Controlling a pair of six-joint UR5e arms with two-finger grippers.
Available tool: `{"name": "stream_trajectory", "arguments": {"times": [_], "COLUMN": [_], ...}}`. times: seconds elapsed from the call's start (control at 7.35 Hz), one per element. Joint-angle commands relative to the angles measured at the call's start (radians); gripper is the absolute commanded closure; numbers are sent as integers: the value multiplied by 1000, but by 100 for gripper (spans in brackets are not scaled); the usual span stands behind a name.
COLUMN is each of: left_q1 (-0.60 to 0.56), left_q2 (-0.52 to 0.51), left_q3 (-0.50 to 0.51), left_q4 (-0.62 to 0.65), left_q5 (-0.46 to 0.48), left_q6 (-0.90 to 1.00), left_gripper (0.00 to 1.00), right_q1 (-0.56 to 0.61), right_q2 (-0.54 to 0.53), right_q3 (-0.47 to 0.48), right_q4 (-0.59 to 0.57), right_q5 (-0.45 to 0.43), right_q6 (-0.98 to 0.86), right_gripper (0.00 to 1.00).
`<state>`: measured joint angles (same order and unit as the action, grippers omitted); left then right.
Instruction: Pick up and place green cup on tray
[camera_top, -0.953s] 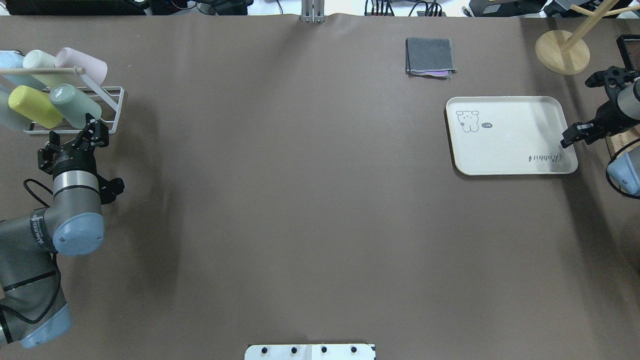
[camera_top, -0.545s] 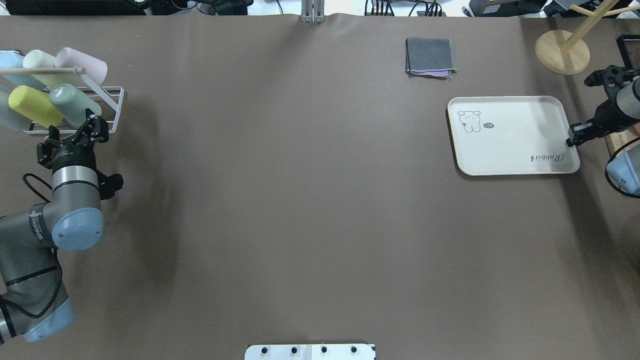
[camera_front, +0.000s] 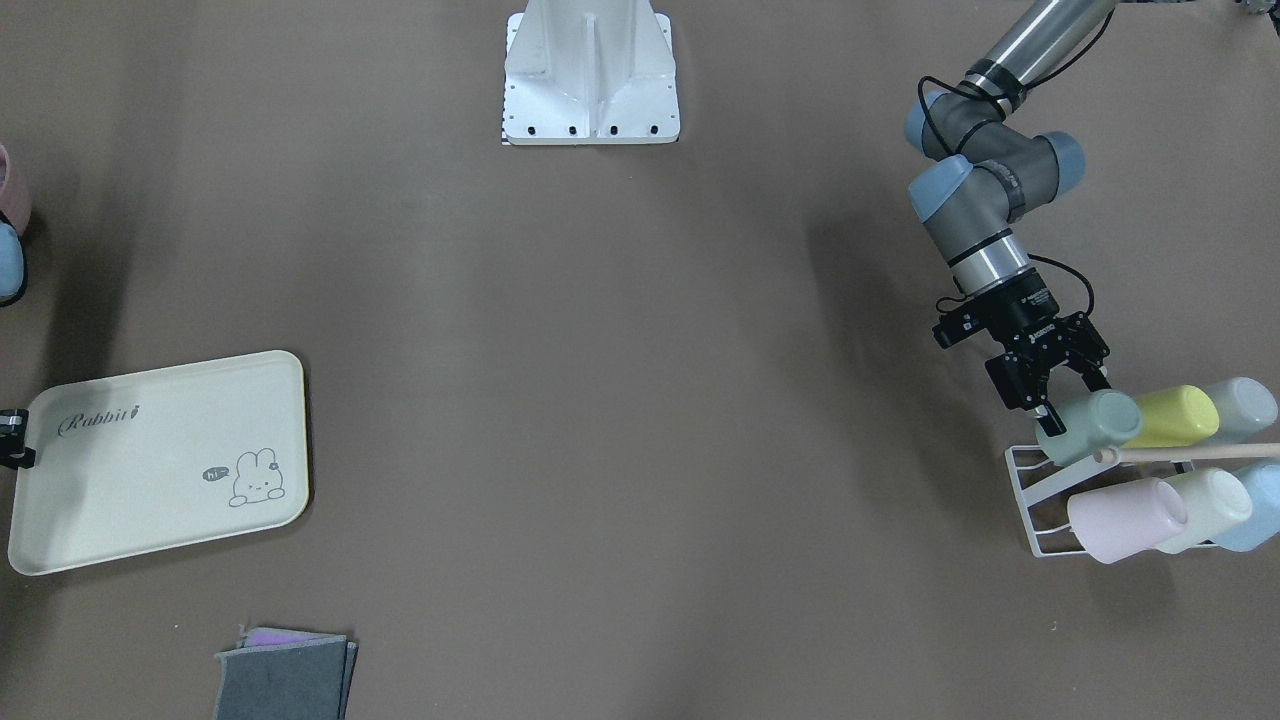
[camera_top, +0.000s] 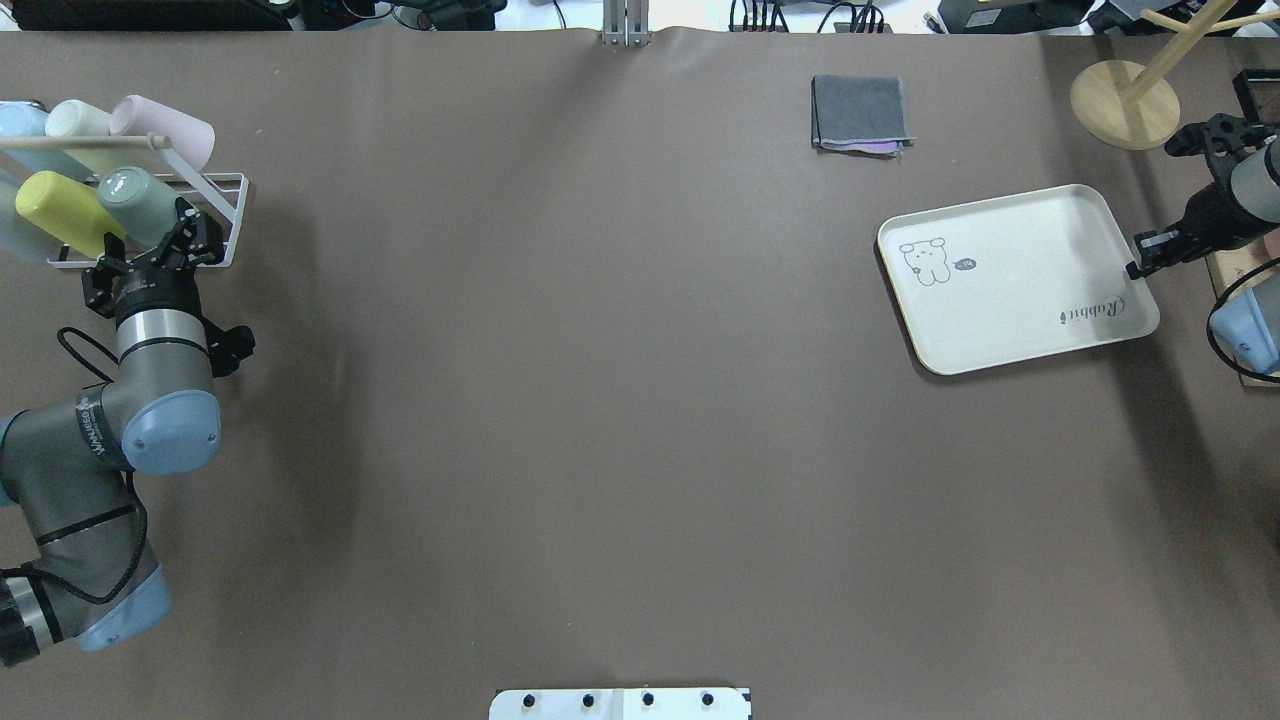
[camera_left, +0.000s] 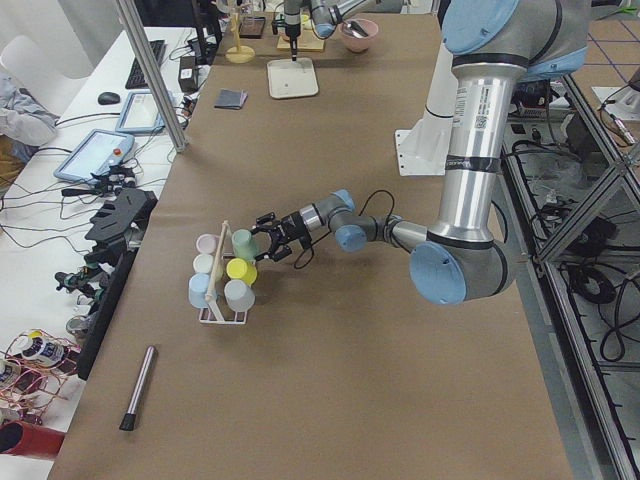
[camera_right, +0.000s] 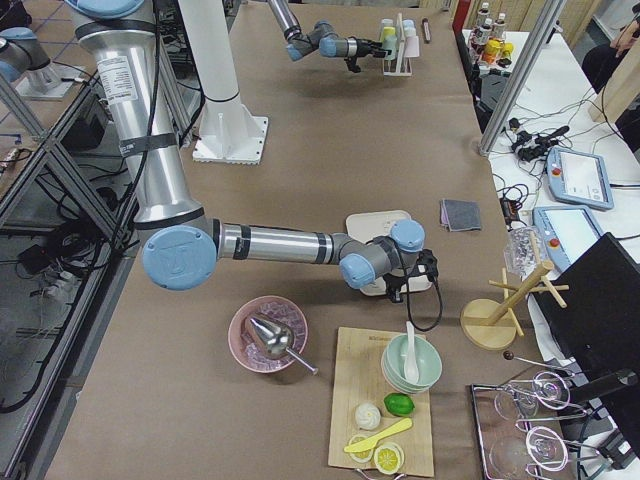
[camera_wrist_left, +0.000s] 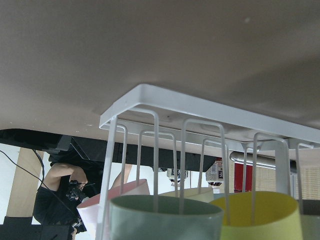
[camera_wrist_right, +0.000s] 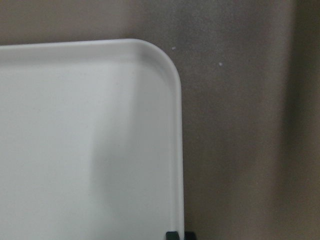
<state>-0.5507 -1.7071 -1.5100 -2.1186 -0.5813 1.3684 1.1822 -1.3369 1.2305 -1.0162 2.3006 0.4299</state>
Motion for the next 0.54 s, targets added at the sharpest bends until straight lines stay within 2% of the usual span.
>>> {"name": "stream_trajectory", "arguments": {"times": [0.0, 0.27, 0.41], "left_q1": [-14, -18, -23], "left_q2": [-37, -49, -49], "left_q3": [42, 71, 103], "left_q4": [-1, -23, -65], "left_q5": [-3, -2, -3], "left_q6": [1, 1, 4], "left_gripper": [7, 7, 7], "right_q1": [36, 112, 125], "right_q2": [10, 8, 2], "right_q3": [45, 56, 104], "right_q4": [2, 2, 2], "right_q5": [55, 178, 215], "right_q6": [75, 120, 133], "right_gripper": [100, 100, 100]}}
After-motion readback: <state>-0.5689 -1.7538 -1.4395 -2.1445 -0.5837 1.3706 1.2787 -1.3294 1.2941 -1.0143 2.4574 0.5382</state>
